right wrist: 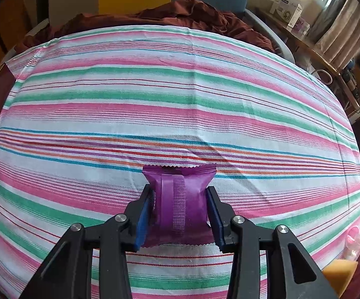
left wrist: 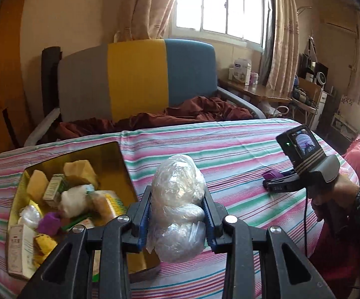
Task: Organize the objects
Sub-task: 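Carry the white plastic bundle into the gold tray with the left gripper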
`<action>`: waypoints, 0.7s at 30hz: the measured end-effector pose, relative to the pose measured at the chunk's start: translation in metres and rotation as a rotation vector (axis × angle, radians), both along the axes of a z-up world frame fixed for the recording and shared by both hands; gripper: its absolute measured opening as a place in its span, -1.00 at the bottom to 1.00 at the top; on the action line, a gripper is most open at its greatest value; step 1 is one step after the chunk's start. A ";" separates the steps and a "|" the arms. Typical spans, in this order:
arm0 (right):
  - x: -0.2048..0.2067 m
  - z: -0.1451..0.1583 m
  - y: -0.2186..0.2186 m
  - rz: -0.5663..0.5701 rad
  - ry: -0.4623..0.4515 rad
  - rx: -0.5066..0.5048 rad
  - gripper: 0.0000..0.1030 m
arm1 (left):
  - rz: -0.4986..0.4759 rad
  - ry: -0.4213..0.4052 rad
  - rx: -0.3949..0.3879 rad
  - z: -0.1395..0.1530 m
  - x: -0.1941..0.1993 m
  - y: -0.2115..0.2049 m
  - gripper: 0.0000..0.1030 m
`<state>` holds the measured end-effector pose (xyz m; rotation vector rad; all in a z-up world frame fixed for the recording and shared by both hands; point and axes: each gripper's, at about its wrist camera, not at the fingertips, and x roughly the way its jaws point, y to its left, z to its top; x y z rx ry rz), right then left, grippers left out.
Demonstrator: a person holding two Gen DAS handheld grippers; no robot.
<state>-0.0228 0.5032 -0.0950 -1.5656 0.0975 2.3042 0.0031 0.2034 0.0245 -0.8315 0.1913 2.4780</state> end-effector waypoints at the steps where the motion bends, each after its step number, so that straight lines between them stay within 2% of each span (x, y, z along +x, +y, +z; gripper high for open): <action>1: 0.000 0.000 0.001 0.002 0.001 0.004 -0.17 | 0.023 0.000 0.000 0.000 -0.003 -0.008 -0.31; 8: 0.003 0.000 -0.004 0.009 -0.001 0.031 -0.17 | 0.162 -0.024 -0.004 -0.011 -0.023 -0.062 -0.31; 13: 0.005 0.001 -0.012 0.014 -0.005 0.055 -0.17 | 0.228 -0.083 0.009 -0.026 -0.040 -0.092 -0.31; 15: 0.005 0.001 -0.013 0.014 -0.007 0.064 -0.17 | 0.250 -0.132 0.022 -0.036 -0.054 -0.104 -0.31; 18: 0.007 0.001 -0.016 0.019 -0.010 0.080 -0.18 | 0.276 -0.254 0.034 -0.059 -0.077 -0.121 -0.31; 21: 0.006 0.001 -0.016 0.020 -0.011 0.082 -0.18 | 0.319 -0.330 0.047 -0.079 -0.094 -0.137 -0.31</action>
